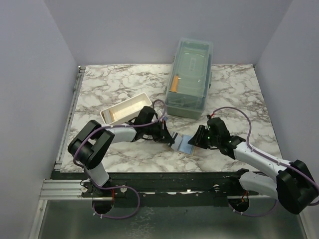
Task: Put the credit cards into the card holder
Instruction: Turn over the card slot in the card holder.
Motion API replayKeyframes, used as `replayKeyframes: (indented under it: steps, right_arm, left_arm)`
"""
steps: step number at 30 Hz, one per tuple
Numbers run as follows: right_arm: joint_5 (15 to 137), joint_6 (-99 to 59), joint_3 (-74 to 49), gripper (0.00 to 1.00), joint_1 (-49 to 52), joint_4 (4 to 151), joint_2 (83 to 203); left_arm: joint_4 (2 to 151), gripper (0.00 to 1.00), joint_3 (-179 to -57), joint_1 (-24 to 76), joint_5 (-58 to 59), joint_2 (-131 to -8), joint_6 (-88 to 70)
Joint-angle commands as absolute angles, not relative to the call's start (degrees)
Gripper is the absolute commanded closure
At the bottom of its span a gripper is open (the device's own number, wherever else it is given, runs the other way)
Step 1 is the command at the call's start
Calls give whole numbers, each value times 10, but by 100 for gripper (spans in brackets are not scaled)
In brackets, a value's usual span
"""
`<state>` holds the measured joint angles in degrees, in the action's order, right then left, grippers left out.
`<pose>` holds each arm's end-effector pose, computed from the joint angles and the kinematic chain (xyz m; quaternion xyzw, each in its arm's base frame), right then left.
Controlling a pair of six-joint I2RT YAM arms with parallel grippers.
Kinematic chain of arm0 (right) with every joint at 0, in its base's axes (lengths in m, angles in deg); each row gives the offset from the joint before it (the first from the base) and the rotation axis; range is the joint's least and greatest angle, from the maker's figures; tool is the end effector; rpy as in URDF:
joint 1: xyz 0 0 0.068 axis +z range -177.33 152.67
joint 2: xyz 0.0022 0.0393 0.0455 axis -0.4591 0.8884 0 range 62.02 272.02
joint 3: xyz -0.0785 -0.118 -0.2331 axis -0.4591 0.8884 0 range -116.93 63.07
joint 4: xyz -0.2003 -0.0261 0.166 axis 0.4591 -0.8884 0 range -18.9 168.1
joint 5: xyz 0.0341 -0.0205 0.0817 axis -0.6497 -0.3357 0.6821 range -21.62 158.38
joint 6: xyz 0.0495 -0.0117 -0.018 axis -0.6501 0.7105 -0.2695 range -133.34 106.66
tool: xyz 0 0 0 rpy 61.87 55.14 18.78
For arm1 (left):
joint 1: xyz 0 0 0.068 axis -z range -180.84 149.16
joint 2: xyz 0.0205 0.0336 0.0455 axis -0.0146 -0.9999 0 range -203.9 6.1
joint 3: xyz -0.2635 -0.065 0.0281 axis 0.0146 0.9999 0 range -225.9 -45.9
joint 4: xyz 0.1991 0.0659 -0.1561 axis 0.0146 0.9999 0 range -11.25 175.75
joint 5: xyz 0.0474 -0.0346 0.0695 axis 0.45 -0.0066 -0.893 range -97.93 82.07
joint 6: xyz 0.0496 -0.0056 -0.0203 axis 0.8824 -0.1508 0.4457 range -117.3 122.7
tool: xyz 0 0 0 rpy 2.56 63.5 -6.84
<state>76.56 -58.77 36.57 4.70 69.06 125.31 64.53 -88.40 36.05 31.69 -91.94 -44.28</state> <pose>0.1750 0.1155 0.1722 0.0812 0.9211 0.2863 0.2512 0.2434 -0.2110 0.1399 0.0637 0.8662 -0.4888 0.0821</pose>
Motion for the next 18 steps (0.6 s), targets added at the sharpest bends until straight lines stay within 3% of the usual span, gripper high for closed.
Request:
replayKeyframes:
  steps: [1,9,18]
  right_arm:
    - [793,-609,385,67,45,726,1249]
    - [776,-604,366,64,44,712,1303]
    - [756,-603,357,55,44,670,1295]
  left_arm:
    - [692,100,-890,363,281,-862,-426]
    - [803,100,-915,363,177,-810,-389]
    - [809,100,-895,363,133,-816,-390]
